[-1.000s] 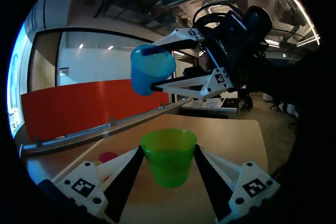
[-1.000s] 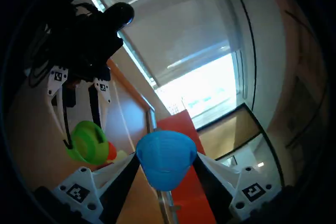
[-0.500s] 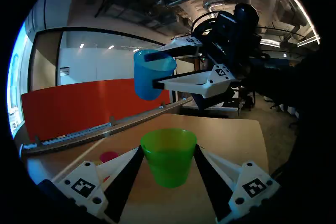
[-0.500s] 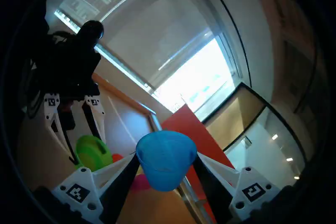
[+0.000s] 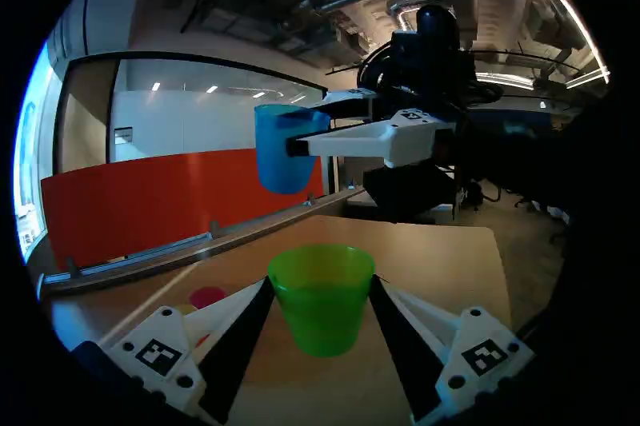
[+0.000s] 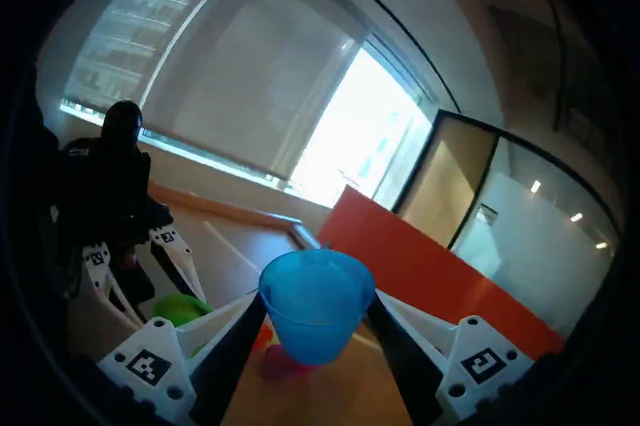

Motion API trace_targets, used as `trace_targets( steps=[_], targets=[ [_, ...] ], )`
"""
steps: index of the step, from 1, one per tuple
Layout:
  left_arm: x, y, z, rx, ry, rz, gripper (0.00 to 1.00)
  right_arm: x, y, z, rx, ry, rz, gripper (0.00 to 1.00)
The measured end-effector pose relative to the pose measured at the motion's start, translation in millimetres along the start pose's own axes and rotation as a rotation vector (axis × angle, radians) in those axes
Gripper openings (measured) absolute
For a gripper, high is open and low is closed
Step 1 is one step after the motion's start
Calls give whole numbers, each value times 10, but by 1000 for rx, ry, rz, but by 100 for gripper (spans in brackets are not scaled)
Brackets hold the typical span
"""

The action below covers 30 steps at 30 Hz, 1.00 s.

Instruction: Pour water

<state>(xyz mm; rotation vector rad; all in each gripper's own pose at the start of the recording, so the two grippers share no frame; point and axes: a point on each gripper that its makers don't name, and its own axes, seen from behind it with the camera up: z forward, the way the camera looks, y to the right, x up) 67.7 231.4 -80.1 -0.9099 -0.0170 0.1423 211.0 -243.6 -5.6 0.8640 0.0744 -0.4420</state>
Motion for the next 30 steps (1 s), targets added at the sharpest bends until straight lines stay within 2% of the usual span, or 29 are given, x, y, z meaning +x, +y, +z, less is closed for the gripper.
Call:
trace_targets(
  steps=[6,17,23,30],
  targets=[
    [-13,-6,-6,3,-2,1,85,53,-61,5,20,20,136,90],
    [-32,-1,-25,8,-11,4,85,37,-76,32,19,38,276,90],
    [-58,3,-36,7,-21,10,85,12,-25,23,6,42,297,90],
    [-78,-1,-27,6,-29,9,85,-80,-74,22,21,21,302,90]
  ],
)
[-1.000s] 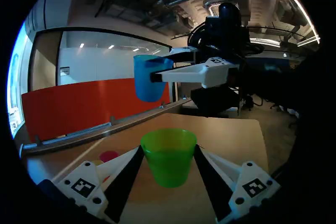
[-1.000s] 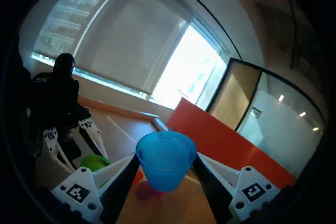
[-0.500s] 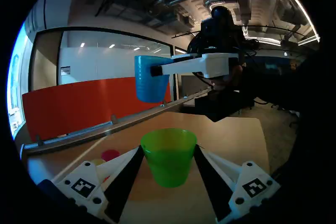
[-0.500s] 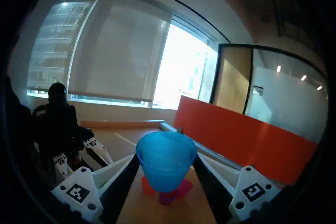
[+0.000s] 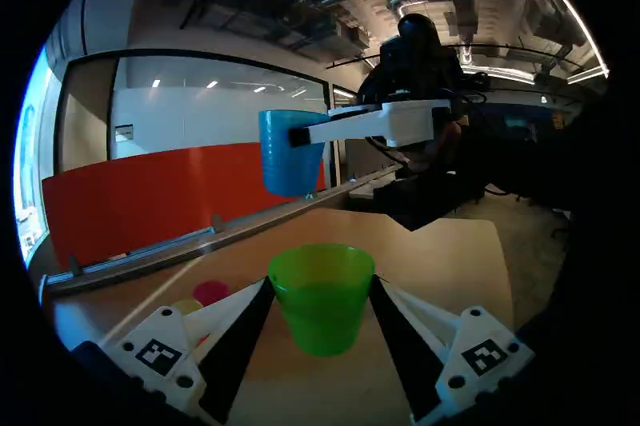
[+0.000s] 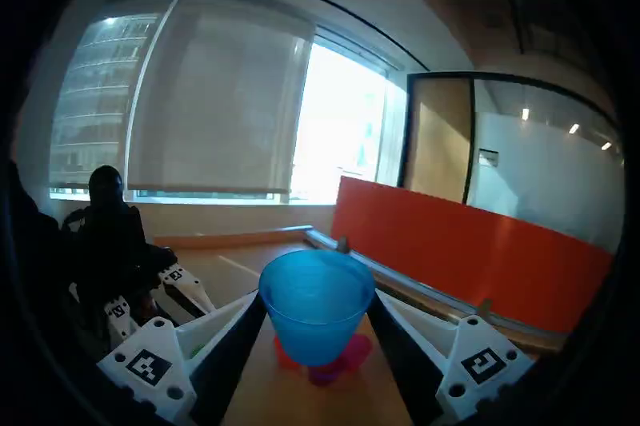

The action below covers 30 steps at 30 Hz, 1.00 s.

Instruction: Pour water

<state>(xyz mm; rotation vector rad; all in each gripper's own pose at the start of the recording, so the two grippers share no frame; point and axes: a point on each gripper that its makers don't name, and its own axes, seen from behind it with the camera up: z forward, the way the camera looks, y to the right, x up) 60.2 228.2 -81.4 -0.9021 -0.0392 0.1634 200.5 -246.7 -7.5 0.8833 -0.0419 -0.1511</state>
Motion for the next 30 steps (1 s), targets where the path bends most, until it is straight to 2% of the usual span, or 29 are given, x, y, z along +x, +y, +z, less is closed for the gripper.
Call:
trace_targets(
  steps=[15,30],
  targets=[
    [-146,-35,12,-6,-48,4,85,-275,-3,2,21,-35,-9,90],
    [-400,-74,83,-18,-117,-10,85,-651,17,25,29,-84,-30,90]
  ],
)
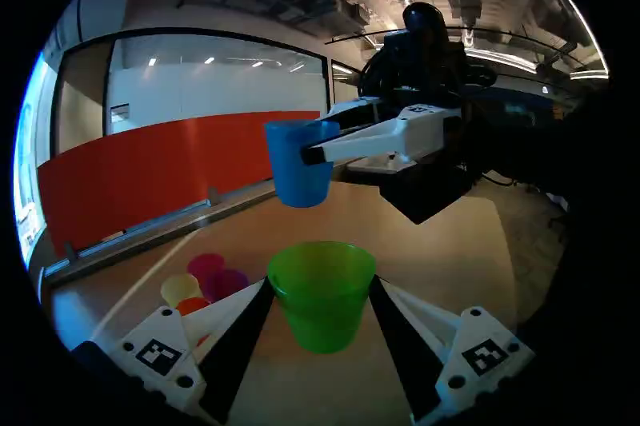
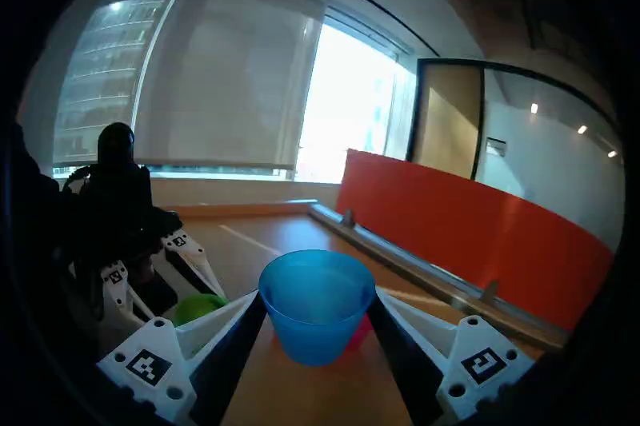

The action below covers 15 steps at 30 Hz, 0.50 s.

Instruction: Pour water

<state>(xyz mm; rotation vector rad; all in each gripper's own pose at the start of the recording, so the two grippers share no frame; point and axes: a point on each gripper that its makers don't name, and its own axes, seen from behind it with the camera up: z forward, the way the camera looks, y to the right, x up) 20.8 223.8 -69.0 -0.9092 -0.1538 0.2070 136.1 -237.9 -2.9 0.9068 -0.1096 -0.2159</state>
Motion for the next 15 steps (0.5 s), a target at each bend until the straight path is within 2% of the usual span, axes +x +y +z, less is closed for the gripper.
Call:
trace_targets(
  steps=[15],
  targets=[
    [-275,-118,67,1,-68,-18,85,-473,-12,84,23,-53,37,90]
  ],
)
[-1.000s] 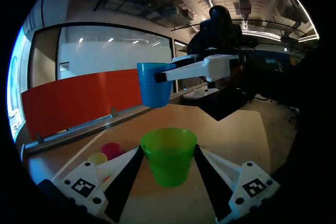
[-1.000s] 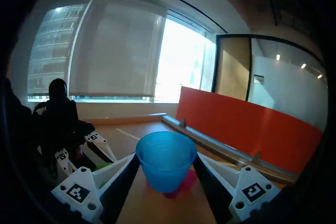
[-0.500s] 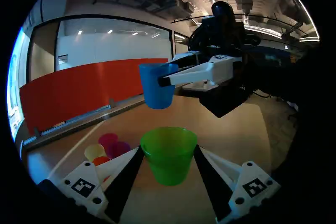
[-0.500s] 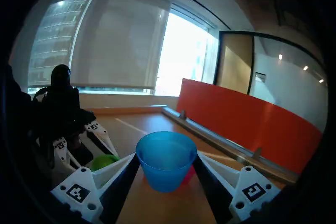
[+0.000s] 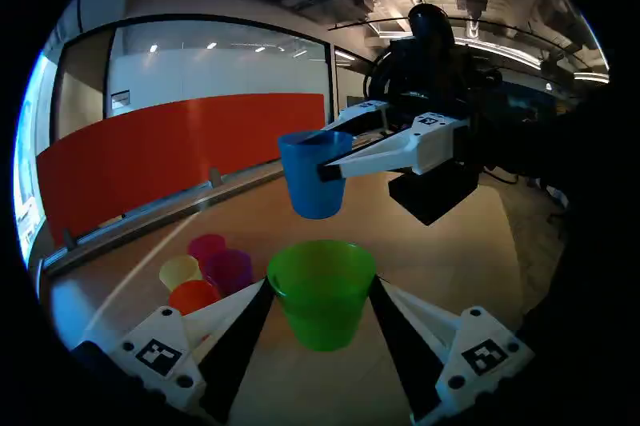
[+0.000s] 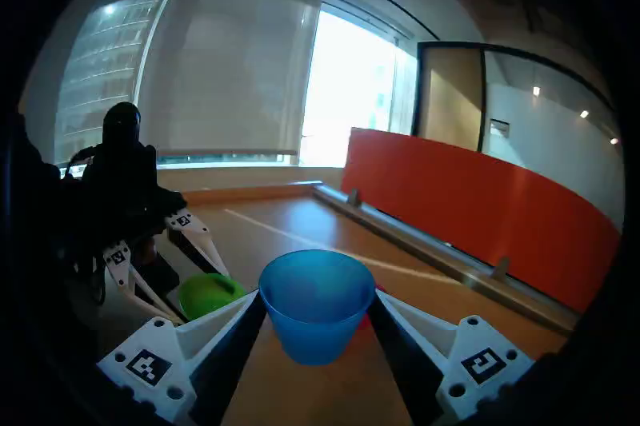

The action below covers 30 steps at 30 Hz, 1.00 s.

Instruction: Pour water

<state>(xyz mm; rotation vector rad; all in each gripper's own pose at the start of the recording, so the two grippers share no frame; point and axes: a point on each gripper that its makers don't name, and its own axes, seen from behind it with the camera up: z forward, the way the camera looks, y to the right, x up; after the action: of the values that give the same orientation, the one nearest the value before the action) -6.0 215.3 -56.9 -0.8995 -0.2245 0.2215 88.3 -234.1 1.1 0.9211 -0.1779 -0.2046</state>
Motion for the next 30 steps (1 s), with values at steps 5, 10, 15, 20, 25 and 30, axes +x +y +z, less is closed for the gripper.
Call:
trace_targets(
  steps=[5,10,15,20,25,30],
  targets=[
    [-114,-47,54,3,-30,-13,85,-194,6,44,6,-26,11,90],
    [-207,-91,100,8,-56,-26,85,-390,-7,79,19,-59,17,90],
    [-305,-116,129,9,-85,-33,85,-544,-17,110,29,-84,21,90],
    [-412,-138,155,8,-122,-35,85,-666,-42,137,44,-101,34,90],
    [-503,-153,179,4,-156,-36,85,-805,-77,175,60,-125,44,90],
    [-585,-168,191,-2,-191,-38,85,-965,-130,211,78,-148,51,90]
  ],
)
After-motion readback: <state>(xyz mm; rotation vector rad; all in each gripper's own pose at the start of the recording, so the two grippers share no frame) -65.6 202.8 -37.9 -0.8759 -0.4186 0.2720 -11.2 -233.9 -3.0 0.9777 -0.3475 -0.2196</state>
